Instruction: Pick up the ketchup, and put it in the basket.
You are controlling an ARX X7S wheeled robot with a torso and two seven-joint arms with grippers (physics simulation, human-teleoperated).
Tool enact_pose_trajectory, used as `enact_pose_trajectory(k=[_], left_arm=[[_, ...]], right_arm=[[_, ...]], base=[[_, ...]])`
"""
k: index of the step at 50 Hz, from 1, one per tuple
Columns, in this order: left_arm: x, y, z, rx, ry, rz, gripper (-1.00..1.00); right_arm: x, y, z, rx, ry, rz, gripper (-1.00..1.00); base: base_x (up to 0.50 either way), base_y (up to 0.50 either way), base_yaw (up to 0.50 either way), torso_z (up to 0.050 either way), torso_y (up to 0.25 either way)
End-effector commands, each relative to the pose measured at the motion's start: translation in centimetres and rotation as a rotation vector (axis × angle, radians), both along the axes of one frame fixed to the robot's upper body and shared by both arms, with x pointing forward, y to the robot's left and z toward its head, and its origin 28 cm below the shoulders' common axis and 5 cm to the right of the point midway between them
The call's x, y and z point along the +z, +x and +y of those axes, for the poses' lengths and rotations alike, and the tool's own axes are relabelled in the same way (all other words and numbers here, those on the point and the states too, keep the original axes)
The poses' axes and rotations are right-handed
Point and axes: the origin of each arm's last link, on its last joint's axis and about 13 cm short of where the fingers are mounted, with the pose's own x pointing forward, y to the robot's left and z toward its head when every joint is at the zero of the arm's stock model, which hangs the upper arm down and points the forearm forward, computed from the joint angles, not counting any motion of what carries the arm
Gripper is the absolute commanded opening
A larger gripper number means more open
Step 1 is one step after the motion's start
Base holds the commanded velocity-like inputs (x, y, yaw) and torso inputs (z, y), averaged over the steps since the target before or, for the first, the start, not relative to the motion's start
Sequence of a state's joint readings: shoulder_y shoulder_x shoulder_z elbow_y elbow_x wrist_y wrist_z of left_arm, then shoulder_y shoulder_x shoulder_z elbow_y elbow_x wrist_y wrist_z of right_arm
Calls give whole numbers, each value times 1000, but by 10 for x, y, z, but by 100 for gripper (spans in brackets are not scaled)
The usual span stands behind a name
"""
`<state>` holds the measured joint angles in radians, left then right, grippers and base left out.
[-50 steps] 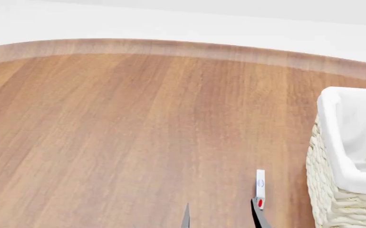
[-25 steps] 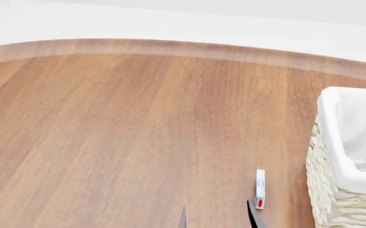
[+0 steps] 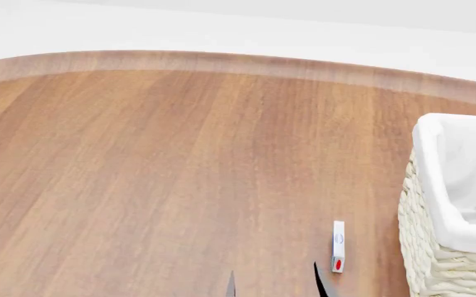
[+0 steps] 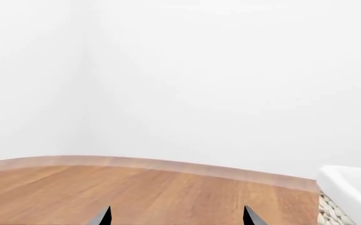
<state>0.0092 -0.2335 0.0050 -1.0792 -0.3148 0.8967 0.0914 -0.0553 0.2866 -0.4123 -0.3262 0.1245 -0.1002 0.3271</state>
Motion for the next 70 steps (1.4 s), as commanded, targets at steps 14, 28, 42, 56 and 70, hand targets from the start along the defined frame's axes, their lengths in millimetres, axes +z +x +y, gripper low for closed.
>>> enact_pose_trajectory(k=[14, 28, 42, 56, 70], left_arm=[[-9, 13, -10, 87, -54, 36, -100], [45, 40, -12, 95, -64, 20, -100], [145, 81, -29, -109, -81, -88, -100], [203, 119, -49, -298, -80, -130, -100], [227, 170, -67, -568, -120, -87, -100]], right_arm=[[1, 3, 1, 5, -5, -13, 100], [-1, 4, 0, 7, -5, -5, 100], [-1, 4, 0, 10, -6, -3, 100], [-2, 4, 0, 18, -7, 1, 100], [-2, 5, 0, 27, -7, 5, 100]], base=[[1, 0, 0, 0, 0], [1, 0, 0, -1, 0], [0, 0, 0, 0, 0], [0, 0, 0, 0, 0], [0, 0, 0, 0, 0]])
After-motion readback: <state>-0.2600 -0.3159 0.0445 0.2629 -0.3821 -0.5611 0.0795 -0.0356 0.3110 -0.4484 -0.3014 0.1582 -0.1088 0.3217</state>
